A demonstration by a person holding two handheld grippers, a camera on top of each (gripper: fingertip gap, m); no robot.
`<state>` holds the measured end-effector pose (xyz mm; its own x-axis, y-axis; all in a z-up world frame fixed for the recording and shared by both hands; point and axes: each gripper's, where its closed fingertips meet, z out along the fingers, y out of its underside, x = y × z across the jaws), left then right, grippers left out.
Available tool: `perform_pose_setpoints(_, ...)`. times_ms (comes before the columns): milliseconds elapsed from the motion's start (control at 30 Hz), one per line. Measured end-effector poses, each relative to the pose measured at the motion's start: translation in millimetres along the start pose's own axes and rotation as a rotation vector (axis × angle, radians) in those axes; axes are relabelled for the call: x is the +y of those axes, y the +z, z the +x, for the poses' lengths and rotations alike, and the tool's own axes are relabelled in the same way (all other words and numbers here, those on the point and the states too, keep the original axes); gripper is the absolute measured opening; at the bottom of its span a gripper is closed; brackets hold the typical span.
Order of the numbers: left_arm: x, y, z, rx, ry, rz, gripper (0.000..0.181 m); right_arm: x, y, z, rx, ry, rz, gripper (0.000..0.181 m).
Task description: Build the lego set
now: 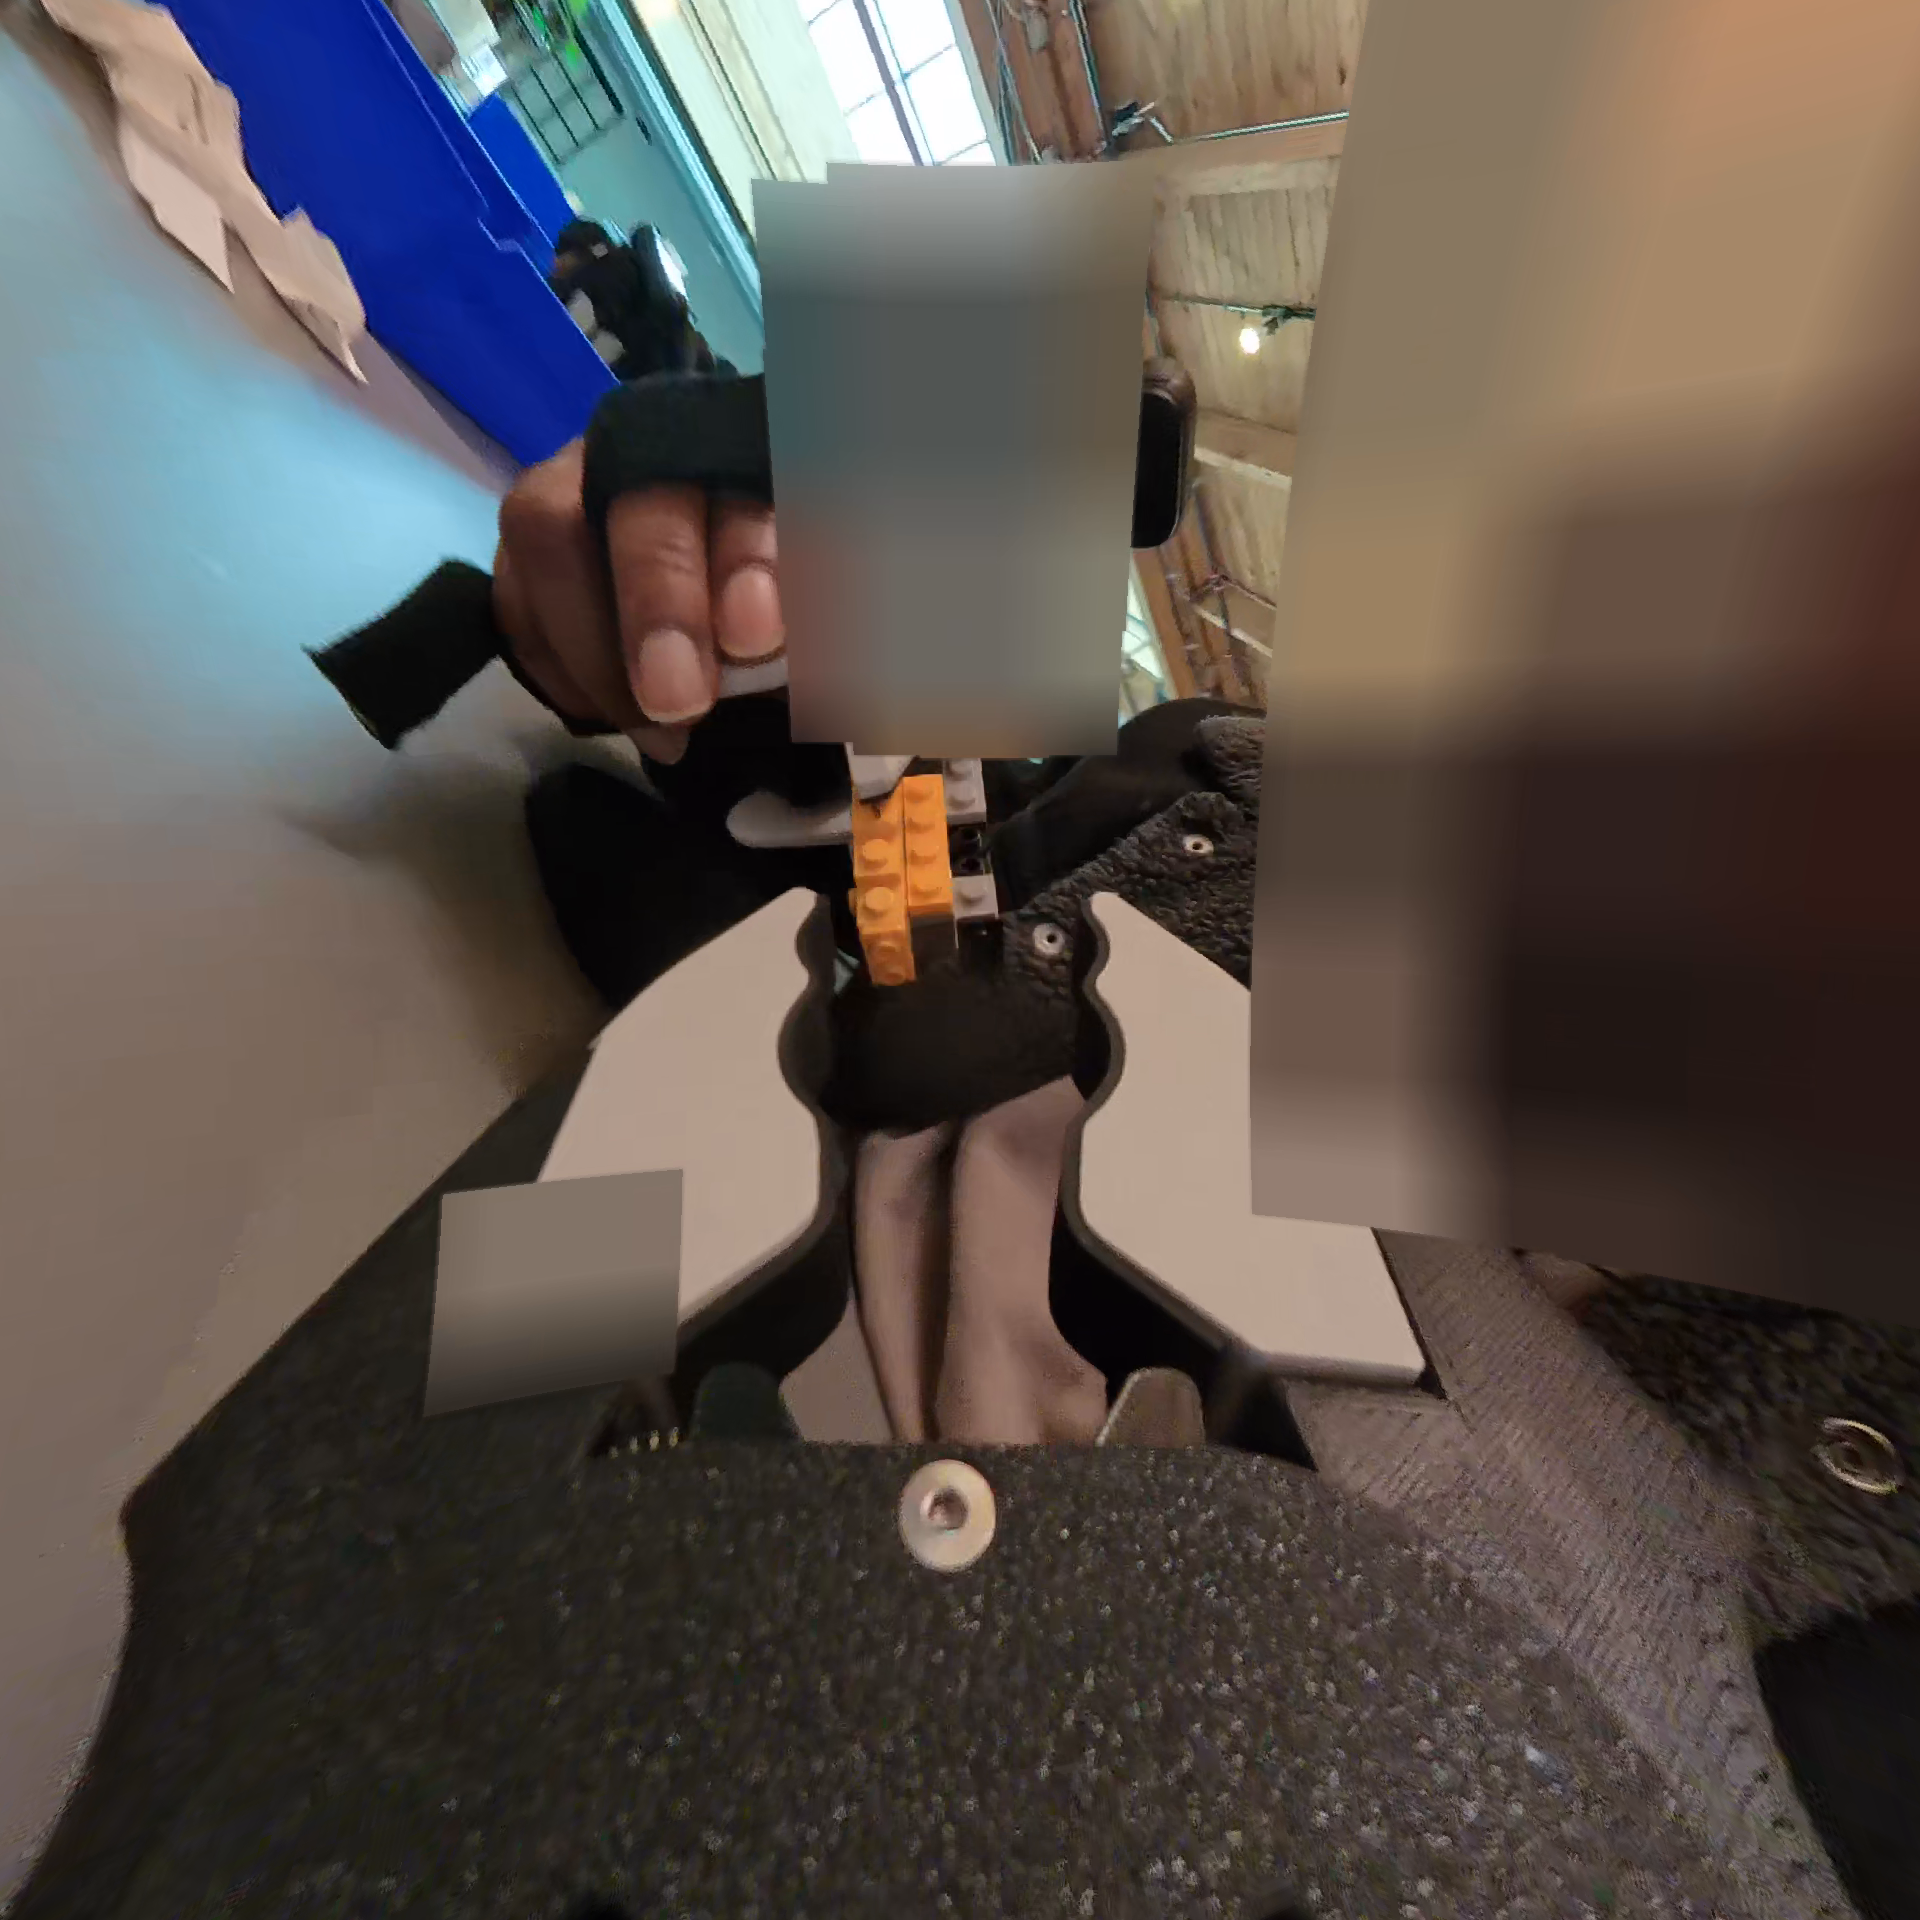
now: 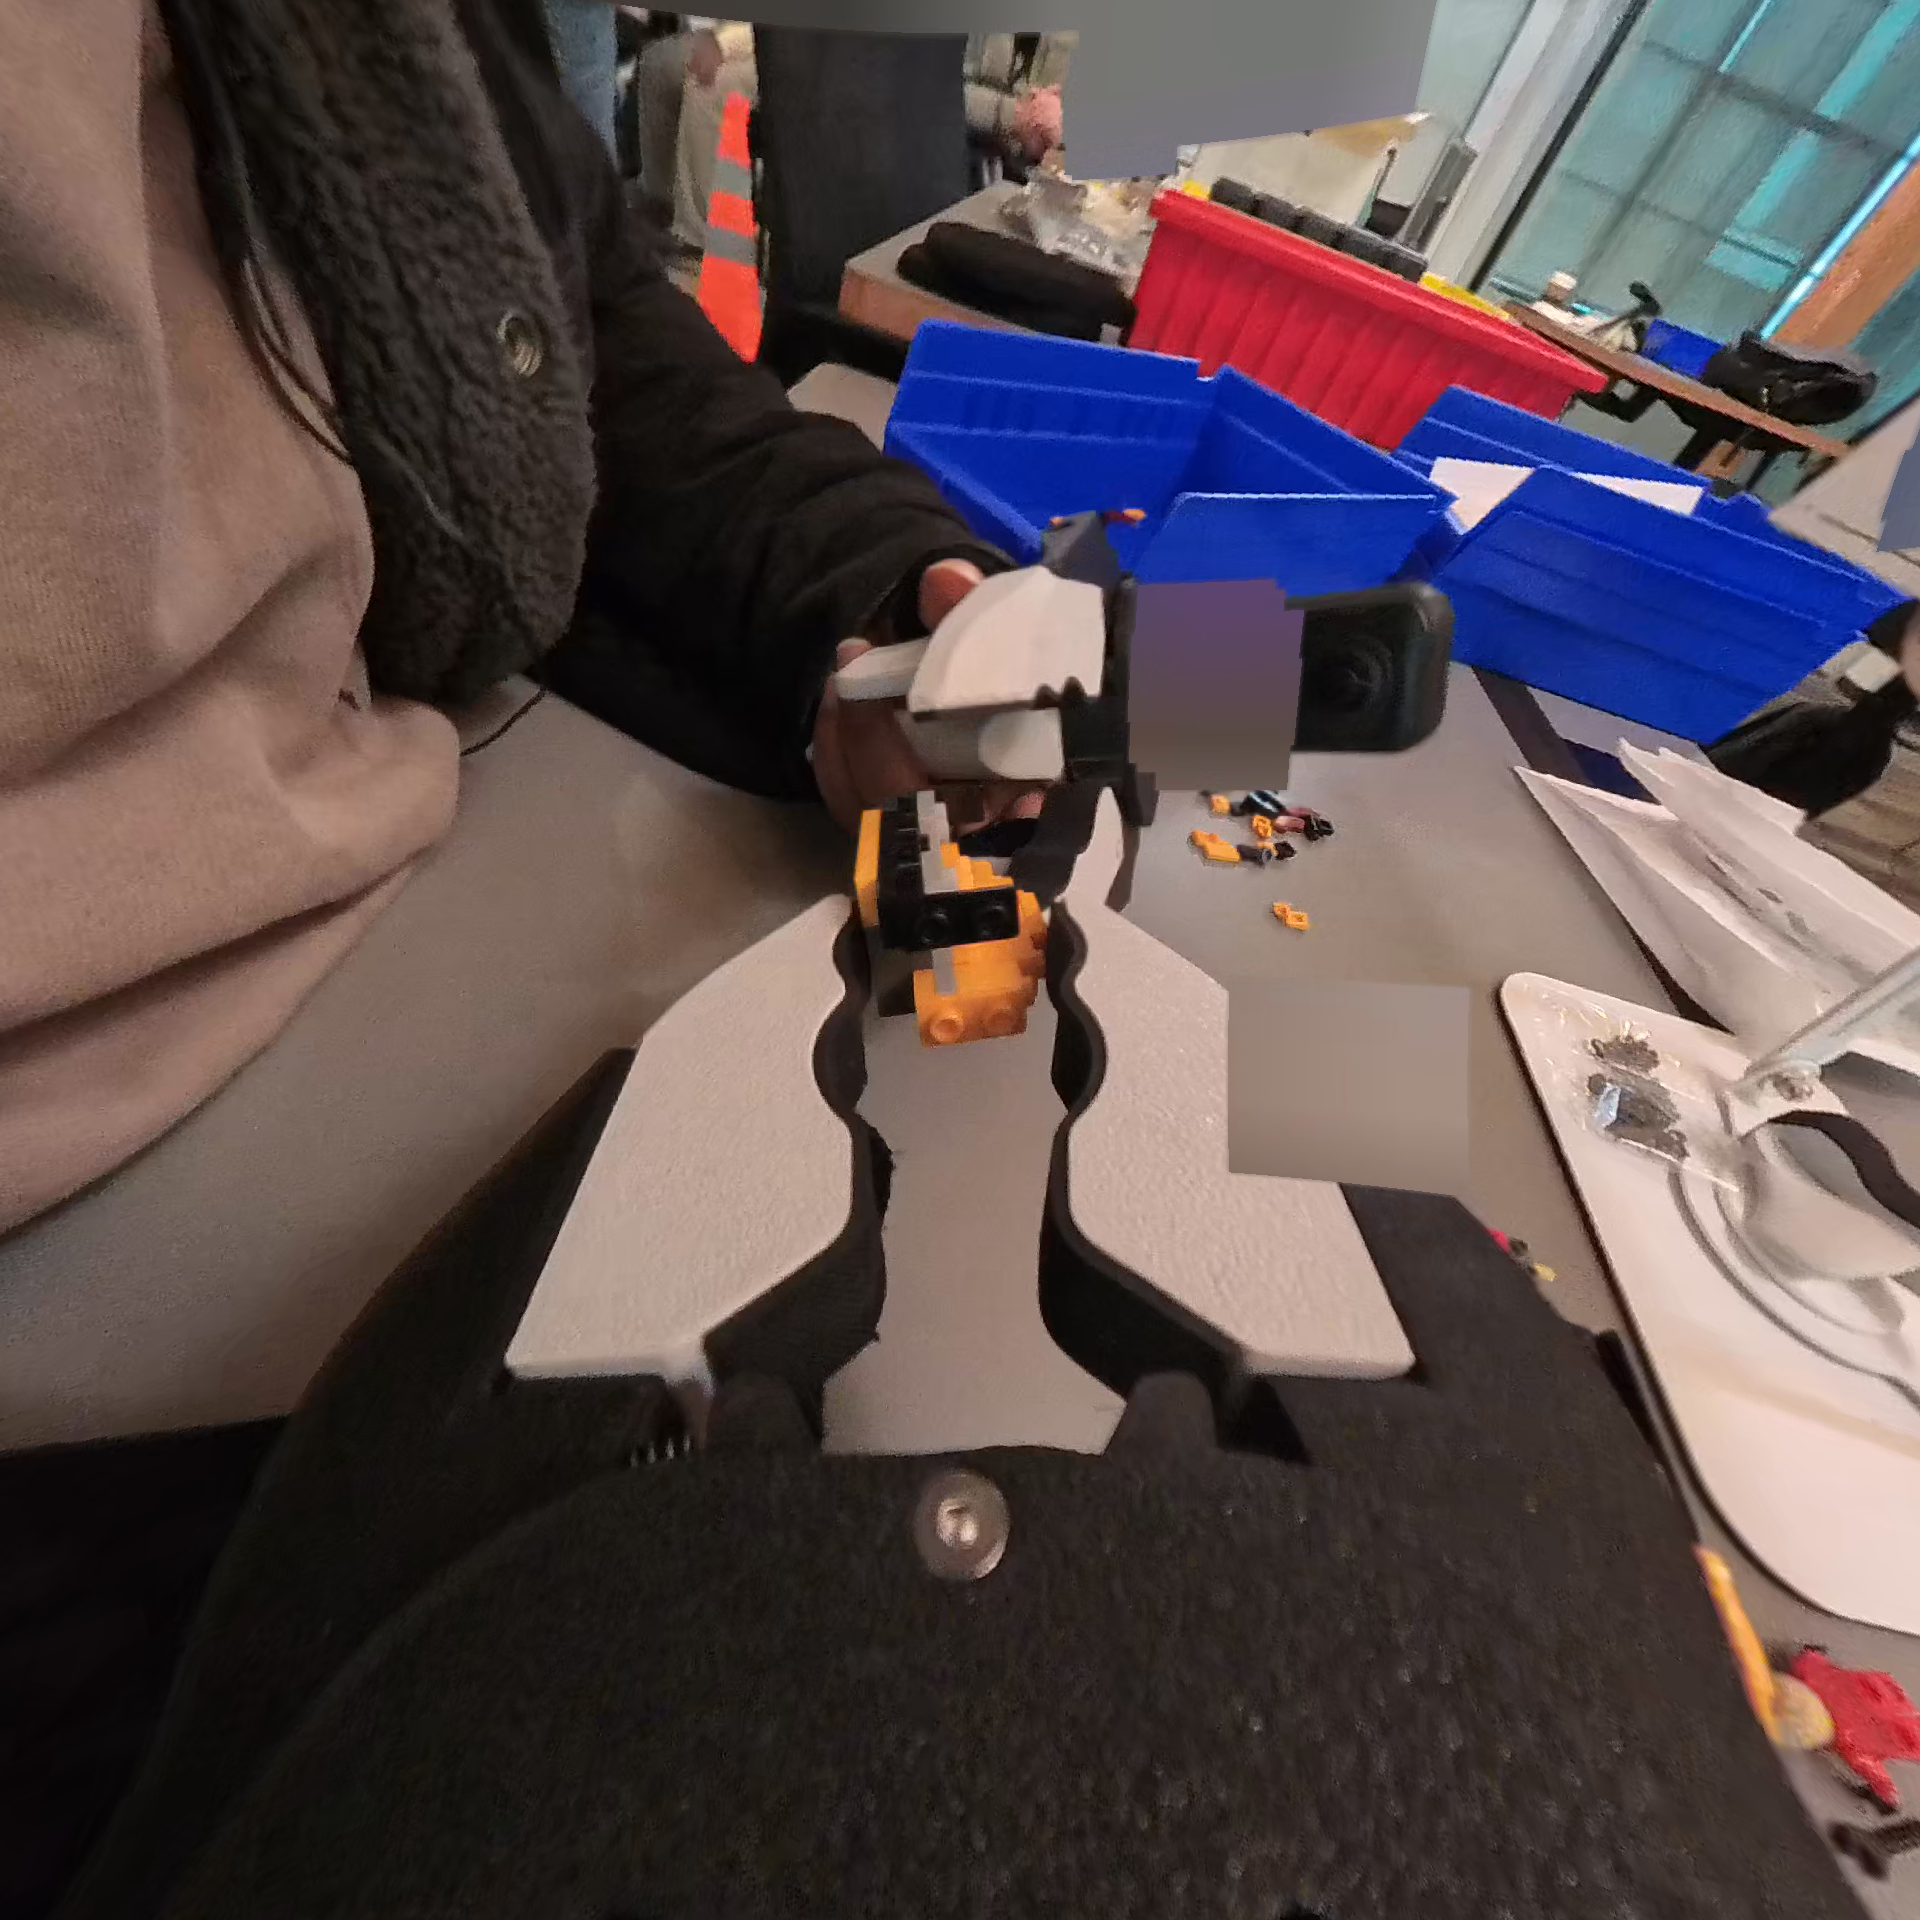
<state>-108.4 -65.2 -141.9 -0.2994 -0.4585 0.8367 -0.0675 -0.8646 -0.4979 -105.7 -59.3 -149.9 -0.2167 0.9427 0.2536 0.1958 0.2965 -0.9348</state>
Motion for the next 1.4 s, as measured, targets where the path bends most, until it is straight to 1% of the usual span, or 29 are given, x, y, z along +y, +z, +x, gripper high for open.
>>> perform_pose_setpoints(33,-2,0,-1,-0.023,0.037,0.007,0.046,-1,-1,2,0.006,0.018,0.008,0.032)
perform_pose_setpoints(100,-1,3,-2,-0.063,0.098,0.004,0.049,-4,-1,7,0.035,0.038,0.029,0.032)
perform_pose_setpoints(167,-3,8,-6,-0.097,0.120,0.015,0.048,-3,2,13,0.079,0.044,0.025,0.032)
perform_pose_setpoints(233,-6,10,-9,-0.118,0.117,0.045,0.034,-1,5,17,0.119,0.033,0.014,0.032)
perform_pose_setpoints(300,-11,7,-9,-0.112,0.082,0.078,0.033,0,7,21,0.155,0.036,0.007,0.032)
perform_pose_setpoints(400,-13,3,-12,-0.132,0.055,0.086,0.032,6,9,23,0.183,0.003,-0.035,0.032)
perform_pose_setpoints(500,-11,2,-12,-0.120,0.005,0.076,0.031,9,9,21,0.163,0.005,-0.062,0.033)
perform_pose_setpoints(633,-6,1,-17,-0.135,-0.021,0.048,0.031,10,6,12,0.109,-0.026,-0.098,0.040)
perform_pose_setpoints(833,-6,2,-19,-0.164,0.014,0.045,0.031,13,2,10,0.104,-0.070,-0.114,0.034)
perform_pose_setpoints(933,-8,1,-19,-0.167,0.016,0.057,0.030,11,1,10,0.100,-0.052,-0.102,0.034)
perform_pose_setpoints(1000,-11,-2,-19,-0.169,0.018,0.081,0.030,11,1,6,0.073,-0.038,-0.093,0.027)
perform_pose_setpoints(1033,-12,-2,-18,-0.168,0.022,0.081,0.030,10,0,9,0.087,-0.032,-0.088,0.027)
perform_pose_setpoints(1067,-11,-2,-18,-0.177,0.038,0.070,0.030,9,-1,13,0.110,-0.028,-0.079,0.033)
perform_pose_setpoints(1133,-9,0,-16,-0.184,0.065,0.057,0.030,2,-6,16,0.111,0.005,-0.044,0.036)
perform_pose_setpoints(1200,-9,0,-17,-0.186,0.067,0.052,0.030,4,-6,16,0.108,0.009,-0.056,0.039)
perform_pose_setpoints(1333,-8,1,-15,-0.174,0.064,0.052,0.030,10,1,6,0.048,0.040,-0.078,0.048)
perform_pose_setpoints(1400,-9,1,-15,-0.165,0.055,0.057,0.030,11,0,7,0.061,0.021,-0.074,0.044)
